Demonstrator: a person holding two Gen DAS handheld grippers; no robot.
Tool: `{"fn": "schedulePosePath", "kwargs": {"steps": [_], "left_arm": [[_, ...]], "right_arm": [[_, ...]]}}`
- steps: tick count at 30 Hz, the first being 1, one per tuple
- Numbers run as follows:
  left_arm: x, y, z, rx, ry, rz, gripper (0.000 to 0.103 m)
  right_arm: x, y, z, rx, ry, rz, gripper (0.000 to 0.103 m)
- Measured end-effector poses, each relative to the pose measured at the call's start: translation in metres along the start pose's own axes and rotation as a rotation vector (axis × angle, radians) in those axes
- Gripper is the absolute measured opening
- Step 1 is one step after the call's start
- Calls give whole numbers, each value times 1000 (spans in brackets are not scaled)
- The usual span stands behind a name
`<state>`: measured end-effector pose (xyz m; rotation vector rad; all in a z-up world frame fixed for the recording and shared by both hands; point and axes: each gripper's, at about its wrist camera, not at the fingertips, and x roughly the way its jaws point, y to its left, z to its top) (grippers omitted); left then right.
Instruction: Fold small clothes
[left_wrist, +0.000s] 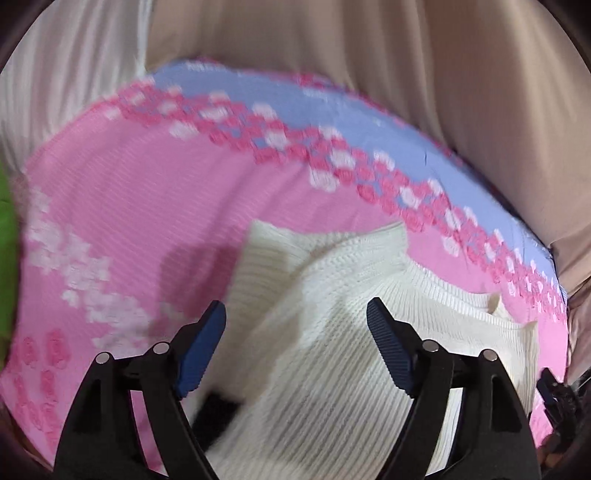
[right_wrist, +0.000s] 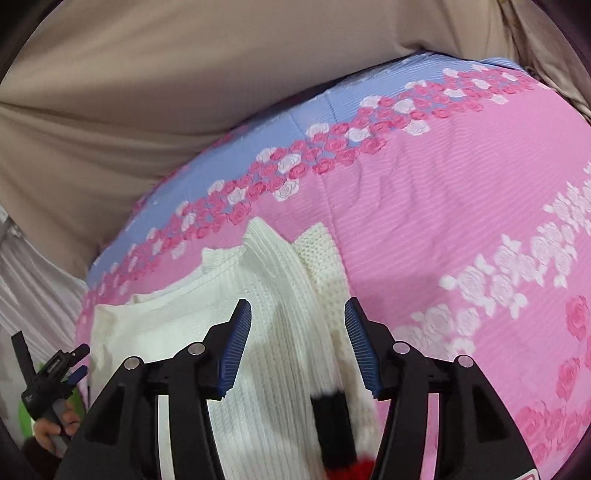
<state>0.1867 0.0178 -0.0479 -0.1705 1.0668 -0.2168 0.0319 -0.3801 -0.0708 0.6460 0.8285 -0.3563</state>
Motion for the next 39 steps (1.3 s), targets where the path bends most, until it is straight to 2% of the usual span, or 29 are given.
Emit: {"fn": "schedulePosePath", "kwargs": {"steps": [1,2,4,5,6,7,10,11,12,14,15,17,19,20,21,22,23,25,28,29,31,33,35,37,39], "left_arm": [[10,-3,3,-10,32,0,55],[16,-7,6,-6,45,12,48],[22,-14,11,22,46,12,7],[22,-15,15,17,50,7,8],[20,-15,17,5,40,9,7],[19,-13,20,-8,30,16,7],[29,-2,29,-66,53,34,7],[36,1,30,-81,71,33,7],[45,2,29,-84,94,38,8],[48,-3,28,-47,80,57,8],[47,-7,29,-24,82,66,9],[36,-5,28,-39,81,26,12],[18,2,25,-42,59,0,25],[7,5,21,-38,41,7,31],[-9,11,12,-35,19,7,41],[-21,18,2,-35,9,-1,47],[-33,27,-11,-41,9,-8,50],[-50,46,-37,-75,24,-11,63],[-59,75,-79,-172,75,-22,68],[-57,85,-96,-226,115,-28,68],[-50,92,-112,-297,156,-37,68],[-48,90,-116,-326,133,-25,68],[-44,86,-108,-336,130,-55,51],[-39,84,-100,-364,159,-76,19],[-44,83,-94,-362,168,-76,16]], "right_arm": [[10,3,3,-18,15,-28,53],[20,6,7,-33,36,-50,53],[31,13,13,-52,57,-36,33],[33,17,16,-52,60,-19,8],[30,20,19,-45,56,3,8],[20,22,25,-39,11,35,8],[6,11,38,24,-49,41,7],[12,1,40,56,-36,28,7],[29,-12,39,82,19,-3,7],[57,-22,31,67,108,-21,7],[54,-20,30,46,86,-20,7],[44,-17,33,74,88,-4,13],[22,-14,33,93,51,-2,19],[9,-13,30,88,29,-9,27],[-1,-13,26,88,16,-14,41],[-18,-14,14,84,3,-19,46],[-28,-16,3,74,2,-23,50],[-46,-23,-27,48,38,-45,51],[-64,-36,-85,19,109,-62,55],[-65,-40,-100,31,131,-56,56],[-61,-48,-123,96,183,-12,57],[-53,-49,-130,161,195,38,57],[-45,-42,-125,178,183,76,57],[-38,-37,-116,206,173,77,53],[-37,-37,-106,241,162,114,15]]}}
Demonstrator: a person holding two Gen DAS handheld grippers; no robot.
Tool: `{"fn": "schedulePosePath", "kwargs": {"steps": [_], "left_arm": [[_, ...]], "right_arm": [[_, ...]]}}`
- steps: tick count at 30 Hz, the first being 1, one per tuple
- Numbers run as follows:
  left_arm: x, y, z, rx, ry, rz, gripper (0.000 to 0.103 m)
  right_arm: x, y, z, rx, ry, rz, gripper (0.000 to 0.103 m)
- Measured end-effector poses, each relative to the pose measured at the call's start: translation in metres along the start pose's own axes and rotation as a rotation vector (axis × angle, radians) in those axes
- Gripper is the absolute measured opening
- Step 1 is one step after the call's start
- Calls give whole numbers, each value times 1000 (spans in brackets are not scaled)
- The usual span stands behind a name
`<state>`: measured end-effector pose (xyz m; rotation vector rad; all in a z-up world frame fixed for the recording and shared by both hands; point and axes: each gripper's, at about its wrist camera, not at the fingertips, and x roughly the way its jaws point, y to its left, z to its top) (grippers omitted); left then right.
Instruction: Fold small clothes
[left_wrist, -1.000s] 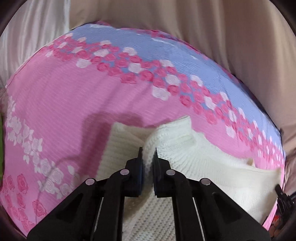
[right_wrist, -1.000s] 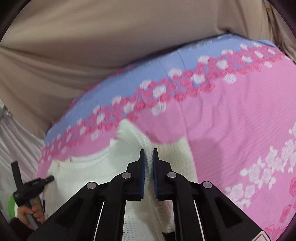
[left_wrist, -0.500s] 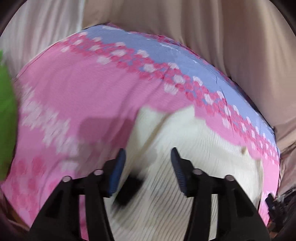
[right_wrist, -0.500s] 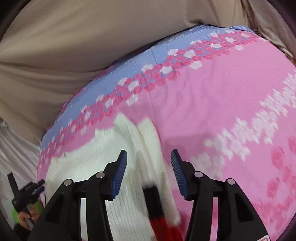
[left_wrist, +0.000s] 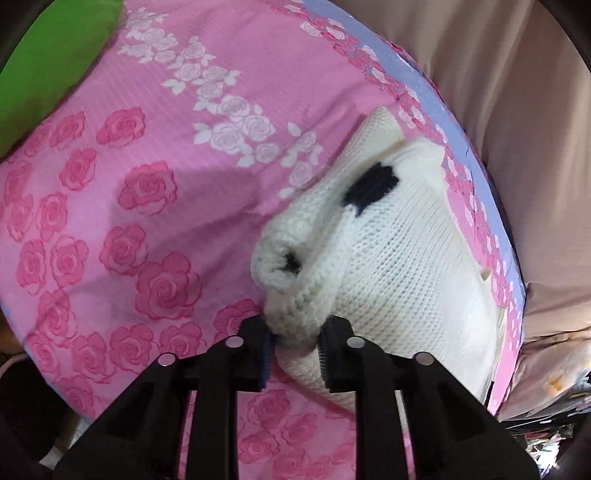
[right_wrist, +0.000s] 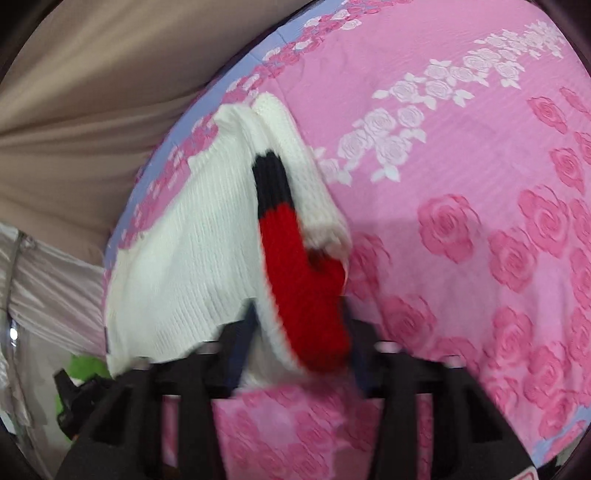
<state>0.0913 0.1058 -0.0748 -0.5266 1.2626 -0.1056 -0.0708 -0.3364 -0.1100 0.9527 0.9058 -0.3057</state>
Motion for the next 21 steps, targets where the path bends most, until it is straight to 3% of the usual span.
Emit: {"fn": "schedulePosePath", "kwargs": {"steps": [5,9,13,15,17,19,21], "left_arm": [[-40,10,-11,79,8,9,15],[-50,45,-43,129,115,73,15],[-36,61,-65,140,171,103,19],[-47,49,-62,169,127,102,25],[-71,27,-52,231,25,99,34],[-88,6,-39,274,-69,52,53],[-88,-17,-27,310,-113,20,58]], "right_arm": [[-56,-2,-2,-31,-75,-47,11],[-89,-35,-36,-24,-11,-136,11],[-80,-75,-72,42,99,-150,13],[-81,-74,-71,39,85,-146,23],[-92,-56,-58,-26,38,-211,29],[-107,-35,-40,-94,-54,-227,34],[-110,-15,-16,-136,-122,-205,49]]}}
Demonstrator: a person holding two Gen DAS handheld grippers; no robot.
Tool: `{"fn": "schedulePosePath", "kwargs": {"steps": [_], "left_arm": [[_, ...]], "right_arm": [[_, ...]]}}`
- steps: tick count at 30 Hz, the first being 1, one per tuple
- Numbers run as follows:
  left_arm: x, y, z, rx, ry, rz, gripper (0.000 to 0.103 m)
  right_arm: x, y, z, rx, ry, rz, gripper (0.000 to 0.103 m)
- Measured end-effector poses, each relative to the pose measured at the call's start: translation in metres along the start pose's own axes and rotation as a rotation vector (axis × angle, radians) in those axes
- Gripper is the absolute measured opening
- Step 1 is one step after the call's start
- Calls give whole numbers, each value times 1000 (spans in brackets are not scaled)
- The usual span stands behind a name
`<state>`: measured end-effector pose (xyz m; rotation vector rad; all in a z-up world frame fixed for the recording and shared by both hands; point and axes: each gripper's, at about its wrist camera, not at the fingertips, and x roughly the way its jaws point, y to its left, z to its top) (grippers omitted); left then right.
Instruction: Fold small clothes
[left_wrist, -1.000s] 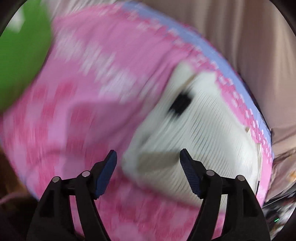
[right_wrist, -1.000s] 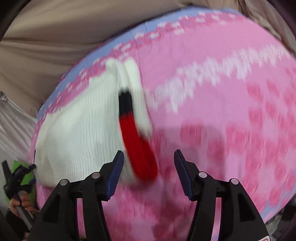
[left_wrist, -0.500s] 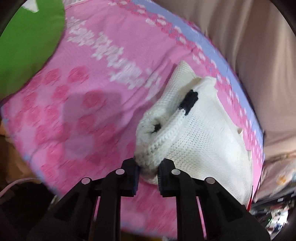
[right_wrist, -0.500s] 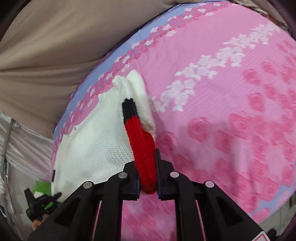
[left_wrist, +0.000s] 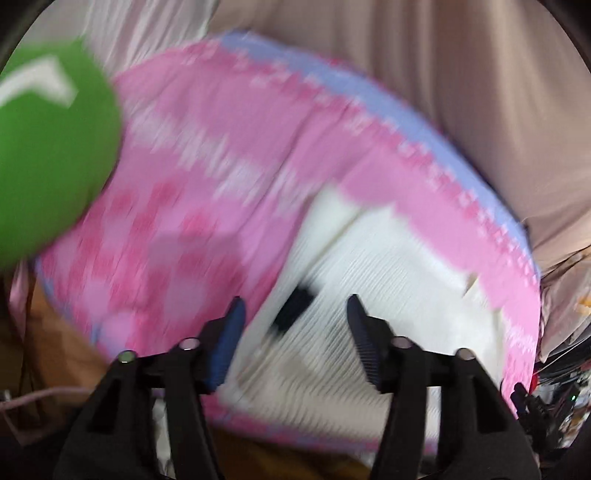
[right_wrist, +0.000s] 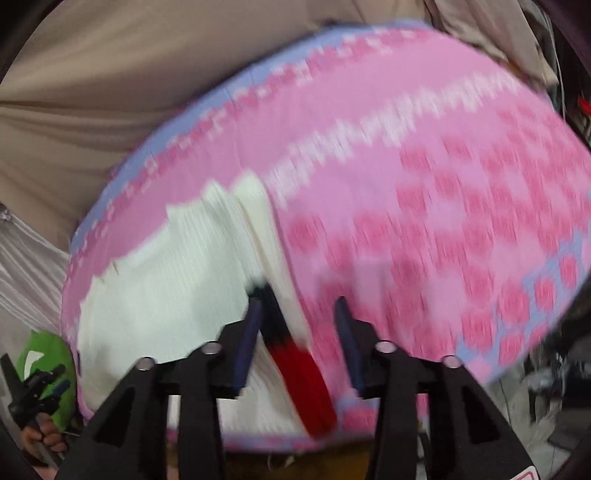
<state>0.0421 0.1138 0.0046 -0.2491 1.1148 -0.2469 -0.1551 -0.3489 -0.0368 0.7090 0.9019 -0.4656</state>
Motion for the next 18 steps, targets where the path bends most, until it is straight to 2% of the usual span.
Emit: {"fn": "schedulePosePath", "kwargs": {"steps": [1,3,6,8,9,11,13,15,17,18], "left_arm": [[9,-12,10,24,-9,-21,58],[34,-30,23,60,-15,-15,59],[82,-49,31,91,36,14,56],[108,-55,33,115,72,47,21],[111,-52,32,117,91,40,5],[110,-52,37,89,78,48,5],[105,-51,44,87,54,65,4],[112,-47,50,84,60,87,4],[128,-45,49,97,89,114,4],[134,-46,49,112,87,128,4]], "right_arm": [[6,9,12,-11,-7,20,49],[29,28,36,-51,18,58,49],[74,61,60,-138,45,19,49],[95,67,63,-163,70,-5,49],[107,69,66,-165,87,-12,36],[115,71,69,-148,107,10,8],[96,67,75,-109,39,63,7],[80,62,88,-91,-29,67,7],[91,51,97,-64,-6,44,7],[112,44,97,-56,63,23,7]]}}
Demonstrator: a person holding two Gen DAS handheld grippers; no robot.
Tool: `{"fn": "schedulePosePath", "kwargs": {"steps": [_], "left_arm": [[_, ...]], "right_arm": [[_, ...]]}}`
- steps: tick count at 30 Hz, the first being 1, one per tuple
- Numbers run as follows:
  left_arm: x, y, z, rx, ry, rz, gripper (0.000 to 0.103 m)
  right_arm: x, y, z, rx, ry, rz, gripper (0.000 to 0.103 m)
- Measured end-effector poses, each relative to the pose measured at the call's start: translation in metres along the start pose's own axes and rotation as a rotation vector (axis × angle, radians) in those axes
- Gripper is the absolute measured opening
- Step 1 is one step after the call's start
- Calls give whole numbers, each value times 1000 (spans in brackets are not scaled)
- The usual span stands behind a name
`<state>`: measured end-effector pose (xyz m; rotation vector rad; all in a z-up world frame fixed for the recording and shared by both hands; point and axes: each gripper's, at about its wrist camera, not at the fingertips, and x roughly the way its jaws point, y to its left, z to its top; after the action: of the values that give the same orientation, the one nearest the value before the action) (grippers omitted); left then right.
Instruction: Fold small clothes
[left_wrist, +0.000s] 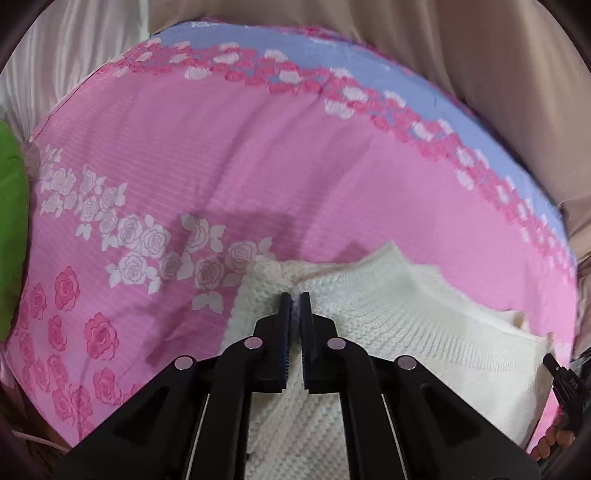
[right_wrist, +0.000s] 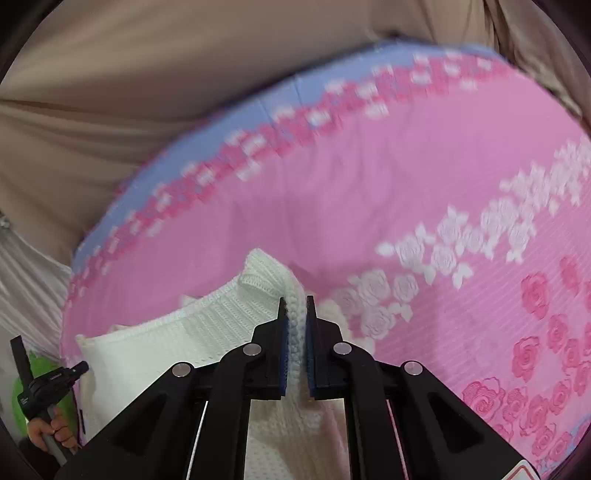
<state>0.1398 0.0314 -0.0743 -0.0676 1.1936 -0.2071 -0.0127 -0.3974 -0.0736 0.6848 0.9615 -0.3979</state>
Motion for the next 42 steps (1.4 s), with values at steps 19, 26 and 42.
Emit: {"fn": "schedulePosePath", "kwargs": {"steps": [19,26,42], "left_arm": [[-49,-81,-95,229,44,-58,7],[-54,-5,-77,77,14,-21,6],[-41,-74,-66,217,-6,4,8]], "right_arm": [[-4,180,-159,-587,222,182,8],[-22,38,-112,-207,138,45,0],[21,159,-101,-375,233,208,7]]}}
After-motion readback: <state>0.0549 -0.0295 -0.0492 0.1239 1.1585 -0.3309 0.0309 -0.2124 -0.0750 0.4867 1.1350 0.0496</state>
